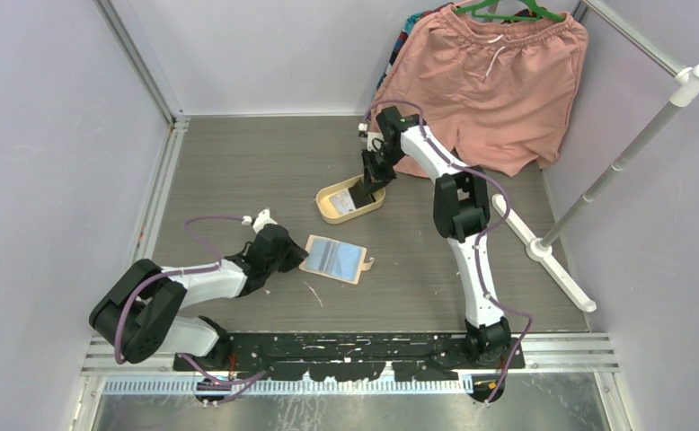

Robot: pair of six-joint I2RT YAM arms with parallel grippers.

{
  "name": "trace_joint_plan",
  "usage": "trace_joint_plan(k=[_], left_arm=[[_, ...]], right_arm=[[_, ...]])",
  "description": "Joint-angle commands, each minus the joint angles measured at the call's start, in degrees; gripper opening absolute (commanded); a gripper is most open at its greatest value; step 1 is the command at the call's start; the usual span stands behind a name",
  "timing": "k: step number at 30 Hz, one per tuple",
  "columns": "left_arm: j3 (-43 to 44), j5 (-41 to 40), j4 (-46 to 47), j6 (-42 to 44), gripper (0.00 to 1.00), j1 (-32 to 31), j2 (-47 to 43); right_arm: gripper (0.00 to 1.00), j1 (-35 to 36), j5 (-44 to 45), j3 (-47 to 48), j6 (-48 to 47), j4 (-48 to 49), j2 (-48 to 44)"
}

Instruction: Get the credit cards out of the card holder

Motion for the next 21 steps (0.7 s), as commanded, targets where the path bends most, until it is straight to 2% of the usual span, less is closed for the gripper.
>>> trace_joint_plan(k=[1, 4, 9, 13, 17, 21], left_arm=[[-3.6, 0.6, -13.2, 2.5, 0.0, -0.3, 3.1], [-3.5, 0.6, -13.2, 2.5, 0.0, -0.4, 3.1], [-3.5, 0.6, -13.2, 2.6, 0.0, -0.3, 3.0], [-3.4, 0.7, -13.2, 2.6, 0.0, -0.4, 2.9], [-3.4, 0.7, -13.2, 2.6, 0.0, -0.4, 2.6], [-3.3, 0.7, -13.3, 2.8, 0.0, -0.4, 2.5]], right_arm=[[0.14, -0.6, 5.1, 0.5, -0.9, 0.1, -1.9], [0.25, -0.7, 5.6, 0.5, -0.9, 0.1, -2.4], [0.35, -1.2, 6.6, 1.4, -0.8, -0.6, -3.7], [0.51, -1.3, 6.9, 3.0, -0.3, -1.2, -5.6], [0.55, -0.9, 6.7, 3.0, 1.2, -0.1, -9.3], [0.56, 0.3, 7.4, -1.2, 3.7, 5.7, -15.5]])
